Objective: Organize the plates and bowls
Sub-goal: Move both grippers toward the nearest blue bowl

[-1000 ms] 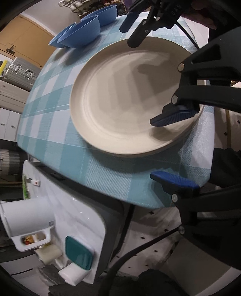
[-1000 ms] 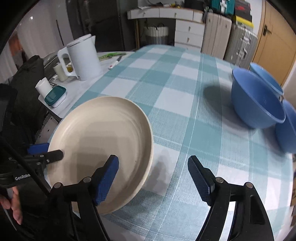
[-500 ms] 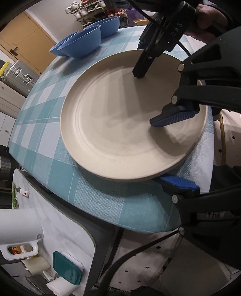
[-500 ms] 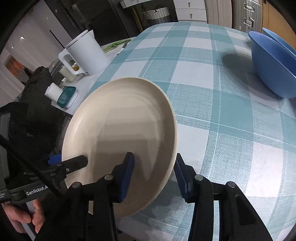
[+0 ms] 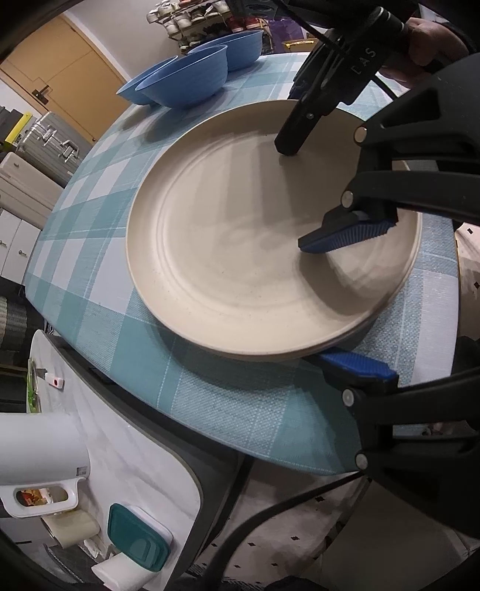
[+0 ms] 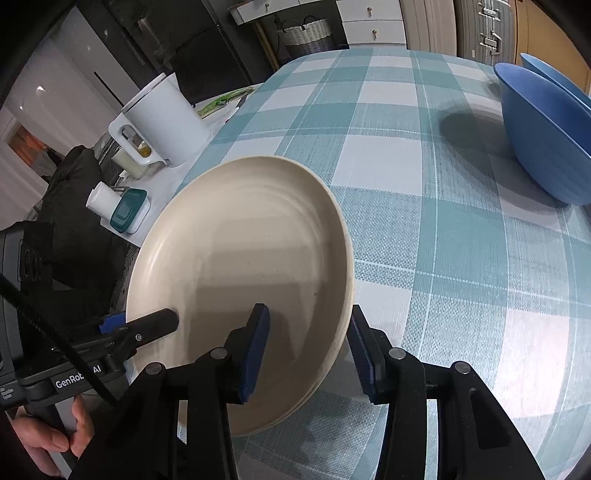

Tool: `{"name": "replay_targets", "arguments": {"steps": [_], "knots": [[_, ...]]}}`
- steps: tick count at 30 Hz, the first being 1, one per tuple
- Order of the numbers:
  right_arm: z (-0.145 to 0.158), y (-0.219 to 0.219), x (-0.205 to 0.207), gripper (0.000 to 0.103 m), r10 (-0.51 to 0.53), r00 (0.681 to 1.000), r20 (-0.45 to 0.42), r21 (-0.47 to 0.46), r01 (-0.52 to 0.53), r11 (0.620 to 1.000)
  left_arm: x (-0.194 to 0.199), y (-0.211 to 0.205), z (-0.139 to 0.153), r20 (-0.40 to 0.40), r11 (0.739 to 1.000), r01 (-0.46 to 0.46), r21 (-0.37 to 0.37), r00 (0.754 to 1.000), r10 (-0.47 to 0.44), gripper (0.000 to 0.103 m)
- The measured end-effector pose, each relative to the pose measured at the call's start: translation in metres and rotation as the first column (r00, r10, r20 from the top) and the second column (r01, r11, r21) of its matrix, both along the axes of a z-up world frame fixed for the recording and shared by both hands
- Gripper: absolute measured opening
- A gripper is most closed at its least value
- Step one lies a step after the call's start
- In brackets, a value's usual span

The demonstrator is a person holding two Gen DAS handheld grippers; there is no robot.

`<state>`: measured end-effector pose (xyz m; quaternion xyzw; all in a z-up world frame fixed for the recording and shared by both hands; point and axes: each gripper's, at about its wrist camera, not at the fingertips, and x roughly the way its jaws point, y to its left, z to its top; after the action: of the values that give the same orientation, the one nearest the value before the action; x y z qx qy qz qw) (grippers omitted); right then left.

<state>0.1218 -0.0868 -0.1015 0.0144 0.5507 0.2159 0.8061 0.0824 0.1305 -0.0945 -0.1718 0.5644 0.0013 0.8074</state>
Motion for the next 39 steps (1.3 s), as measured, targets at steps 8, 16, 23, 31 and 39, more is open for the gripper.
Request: {"name": "replay_targets", "arguments": {"steps": [8, 16, 23, 31, 39], "knots": [[0.03, -0.019, -0.016, 0.052, 0.007, 0.995, 0.102, -0.015, -0.005, 1.0, -0.016, -0.004, 0.035, 0.151, 0.979, -0.027, 0.2, 0.989, -0.004, 0.051], [0.075, -0.063, -0.027, 0.059, -0.057, 0.972, 0.227, 0.073, 0.041, 0.996, -0.033, -0.021, 0.085, 0.384, 0.965, -0.096, 0.244, 0.923, -0.005, 0.053], [0.107, -0.103, -0.04, 0.066, -0.123, 0.93, 0.346, 0.118, 0.087, 0.989, -0.039, -0.08, 0.113, 0.492, 0.952, -0.032, 0.304, 0.861, -0.128, 0.059], [0.143, -0.156, -0.068, 0.089, -0.233, 0.806, 0.544, 0.14, 0.187, 0.972, -0.051, -0.149, 0.145, 0.639, 0.937, -0.015, 0.349, 0.735, -0.227, 0.096], [0.152, -0.213, -0.078, 0.102, -0.306, 0.705, 0.639, 0.121, 0.301, 0.946, -0.044, -0.193, 0.168, 0.7, 0.945, 0.0, 0.328, 0.671, -0.243, 0.103]]}}
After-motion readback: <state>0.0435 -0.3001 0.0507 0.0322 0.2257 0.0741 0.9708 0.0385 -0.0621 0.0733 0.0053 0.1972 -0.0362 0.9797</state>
